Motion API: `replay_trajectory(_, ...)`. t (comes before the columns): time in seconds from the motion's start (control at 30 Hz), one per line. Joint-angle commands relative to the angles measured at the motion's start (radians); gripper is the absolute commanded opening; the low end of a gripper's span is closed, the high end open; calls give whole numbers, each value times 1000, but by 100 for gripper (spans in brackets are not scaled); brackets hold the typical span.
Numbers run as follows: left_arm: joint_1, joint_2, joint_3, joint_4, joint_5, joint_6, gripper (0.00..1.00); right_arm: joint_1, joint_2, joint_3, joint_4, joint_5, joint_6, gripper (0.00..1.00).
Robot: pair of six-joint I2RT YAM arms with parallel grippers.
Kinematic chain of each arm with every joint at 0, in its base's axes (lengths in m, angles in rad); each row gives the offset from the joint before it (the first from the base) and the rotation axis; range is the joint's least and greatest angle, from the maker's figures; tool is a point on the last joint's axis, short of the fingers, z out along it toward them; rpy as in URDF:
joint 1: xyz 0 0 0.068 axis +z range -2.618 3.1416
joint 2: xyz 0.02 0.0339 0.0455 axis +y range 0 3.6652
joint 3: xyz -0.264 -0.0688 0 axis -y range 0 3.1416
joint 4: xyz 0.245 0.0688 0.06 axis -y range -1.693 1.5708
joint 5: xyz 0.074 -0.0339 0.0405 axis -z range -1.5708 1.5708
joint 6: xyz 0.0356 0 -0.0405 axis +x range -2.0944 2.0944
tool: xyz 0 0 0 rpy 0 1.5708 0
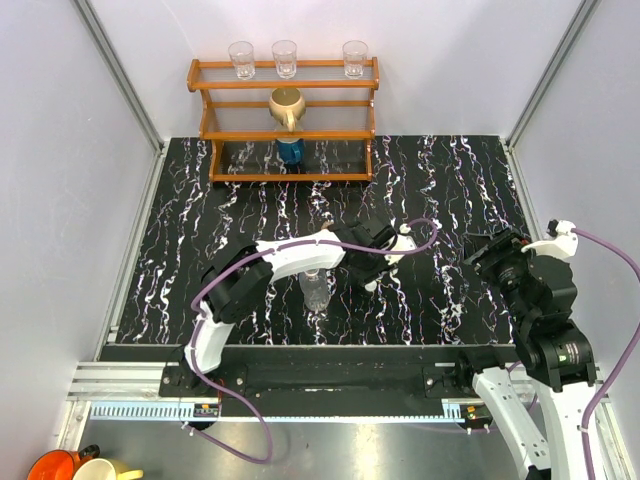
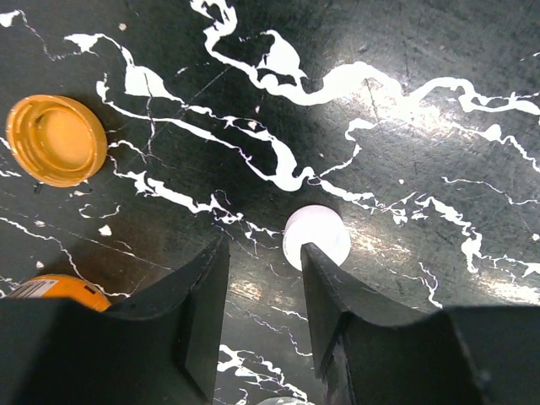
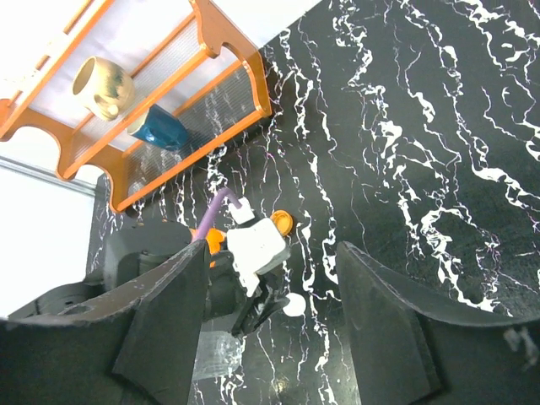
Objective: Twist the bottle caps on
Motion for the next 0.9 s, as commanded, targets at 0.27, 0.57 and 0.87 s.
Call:
replay_trajectory(0.27,-7,38,37,42,13,-7,37,3,-15,59,22,13,-13,73)
replay_trajectory(0.57,-7,75,54,43,41,-26,14,5,-26,70,20,13,-17,73)
replay_trajectory(0.87,-7,0,109,-29,79,-42,0,3,-14,97,62,-71,-81,78)
